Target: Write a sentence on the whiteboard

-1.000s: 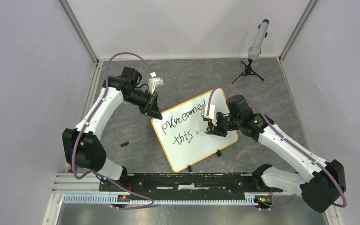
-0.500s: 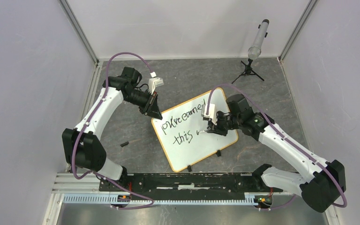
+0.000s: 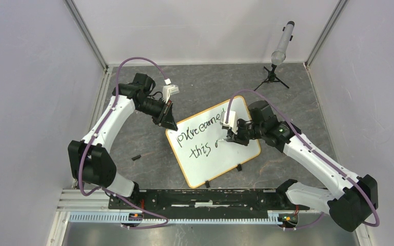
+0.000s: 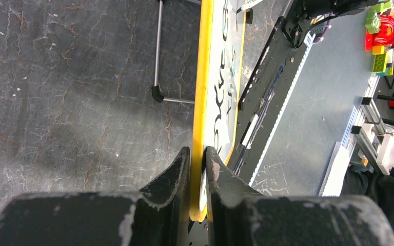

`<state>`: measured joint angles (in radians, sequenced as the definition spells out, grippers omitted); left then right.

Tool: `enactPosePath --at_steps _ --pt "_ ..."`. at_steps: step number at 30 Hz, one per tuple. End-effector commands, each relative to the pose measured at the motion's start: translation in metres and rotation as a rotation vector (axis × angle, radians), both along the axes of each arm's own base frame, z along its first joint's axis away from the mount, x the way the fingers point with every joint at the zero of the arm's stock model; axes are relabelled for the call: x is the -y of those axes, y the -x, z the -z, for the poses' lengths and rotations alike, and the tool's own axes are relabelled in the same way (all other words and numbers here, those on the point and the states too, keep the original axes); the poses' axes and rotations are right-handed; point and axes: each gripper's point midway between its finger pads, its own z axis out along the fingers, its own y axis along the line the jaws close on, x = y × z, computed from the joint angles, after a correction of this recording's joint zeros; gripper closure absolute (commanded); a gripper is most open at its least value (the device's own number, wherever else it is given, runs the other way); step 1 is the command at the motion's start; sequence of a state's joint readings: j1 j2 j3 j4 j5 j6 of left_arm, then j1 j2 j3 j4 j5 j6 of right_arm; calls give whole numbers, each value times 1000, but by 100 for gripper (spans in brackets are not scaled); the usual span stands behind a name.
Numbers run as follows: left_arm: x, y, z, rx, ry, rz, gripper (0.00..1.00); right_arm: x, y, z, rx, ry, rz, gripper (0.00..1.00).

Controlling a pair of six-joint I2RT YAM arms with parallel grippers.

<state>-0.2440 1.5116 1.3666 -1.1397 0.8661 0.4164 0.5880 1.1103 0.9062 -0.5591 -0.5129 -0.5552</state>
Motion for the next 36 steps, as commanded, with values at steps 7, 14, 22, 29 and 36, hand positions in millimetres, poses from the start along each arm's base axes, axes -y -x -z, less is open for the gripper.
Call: enactPosePath --at_steps 7,14,22,29,36 --pt "-1 -2 4 60 -20 31 98 16 1 16 24 57 28 100" --pt "-2 -2 5 60 -22 32 98 16 -1 11 28 64 19 100" --pt "-2 -2 6 58 -23 33 98 18 5 22 5 76 12 100" --pt "-1 -2 6 58 -22 34 98 18 -6 5 48 81 23 100" --pt "-1 -2 6 60 -22 35 98 14 -19 -13 80 60 38 100"
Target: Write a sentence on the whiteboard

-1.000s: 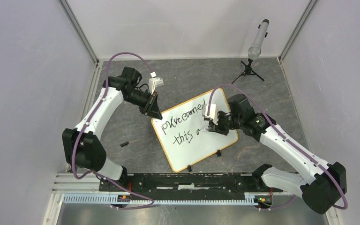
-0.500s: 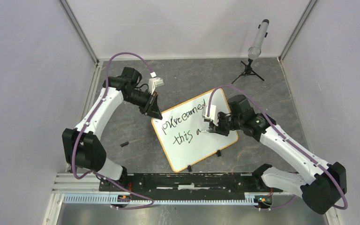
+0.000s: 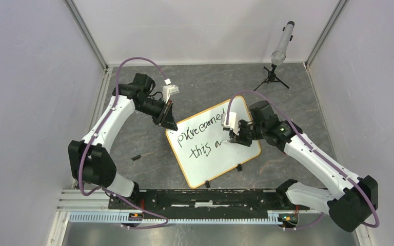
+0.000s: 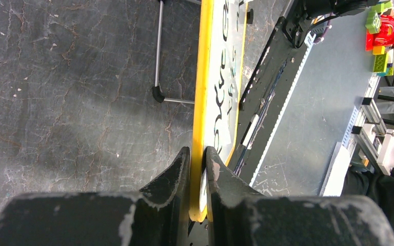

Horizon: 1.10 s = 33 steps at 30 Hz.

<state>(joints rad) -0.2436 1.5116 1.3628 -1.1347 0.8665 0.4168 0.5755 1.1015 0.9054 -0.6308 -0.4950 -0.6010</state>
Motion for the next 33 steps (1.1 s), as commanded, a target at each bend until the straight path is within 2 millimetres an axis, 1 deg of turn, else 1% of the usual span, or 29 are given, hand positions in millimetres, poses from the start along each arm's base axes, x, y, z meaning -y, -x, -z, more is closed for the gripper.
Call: enactPosePath --at_steps 1,6,12,15,18,24,26,30,33 --pt "-1 -1 5 57 -22 35 98 0 -25 -23 96 0 38 100" --pt "-1 -1 5 56 -22 35 98 -2 -25 -24 90 -4 32 100" --pt "0 -3 4 57 -15 36 98 -2 -17 -37 92 -27 14 100" --pt "1 -3 3 55 -11 37 98 1 -15 -38 95 -27 21 100" --pt "1 -3 2 58 -11 37 98 4 -14 -35 91 -22 28 100" --pt "1 -3 1 60 -11 35 98 6 -16 -19 72 -1 36 100" --pt "1 -3 2 59 -11 36 98 5 -18 -18 71 -2 39 100" --pt "0 -3 3 62 -15 36 98 1 -20 -22 77 -18 36 100" --pt "0 -3 3 58 -14 36 98 0 -22 -19 72 -15 36 100"
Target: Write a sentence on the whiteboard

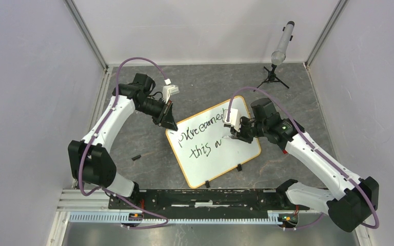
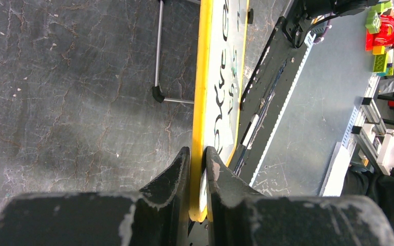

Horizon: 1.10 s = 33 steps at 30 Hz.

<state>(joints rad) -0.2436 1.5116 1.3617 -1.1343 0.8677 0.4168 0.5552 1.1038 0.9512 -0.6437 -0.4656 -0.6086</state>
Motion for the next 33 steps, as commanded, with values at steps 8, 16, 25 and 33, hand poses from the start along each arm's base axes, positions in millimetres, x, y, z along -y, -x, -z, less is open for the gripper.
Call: enactPosePath --at_steps 8,16,25,33 --pt "0 -4 4 59 -18 35 98 -2 -12 2 35 5 6 100" --pt "0 -5 4 57 -22 33 98 3 -1 17 -1 17 -6 100" --pt "0 -3 5 54 -20 34 98 7 10 23 -24 22 -12 100" --pt "-1 -3 4 58 -20 34 98 6 12 15 -23 12 -27 100"
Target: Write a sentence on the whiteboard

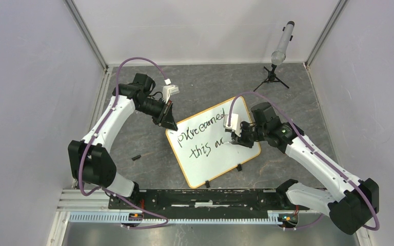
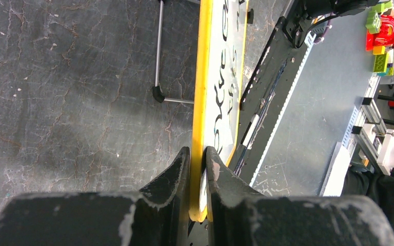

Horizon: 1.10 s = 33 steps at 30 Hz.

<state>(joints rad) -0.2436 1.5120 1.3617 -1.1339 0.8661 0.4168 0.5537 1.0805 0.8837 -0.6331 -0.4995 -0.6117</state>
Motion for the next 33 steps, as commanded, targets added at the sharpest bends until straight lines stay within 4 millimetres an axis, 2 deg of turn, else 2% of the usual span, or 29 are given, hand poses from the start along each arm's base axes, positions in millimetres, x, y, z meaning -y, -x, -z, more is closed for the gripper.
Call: enactPosePath --at_steps 1,4,11,13,19,33 --pt "0 -3 3 58 -18 35 98 3 -1 -5 17 9 -9 100" --pt "0 -3 3 58 -18 35 98 -1 -1 -15 26 -8 -22 100" --pt "0 -4 2 61 -15 35 98 -14 -10 -59 82 -92 -29 100" --pt "0 -4 1 63 -14 33 98 -16 -15 -64 93 -102 -20 100" --pt "0 -3 1 67 -15 34 98 -15 -25 -53 94 -68 5 100" --pt "0 -3 3 62 -17 39 98 -6 -22 -22 68 -9 15 100"
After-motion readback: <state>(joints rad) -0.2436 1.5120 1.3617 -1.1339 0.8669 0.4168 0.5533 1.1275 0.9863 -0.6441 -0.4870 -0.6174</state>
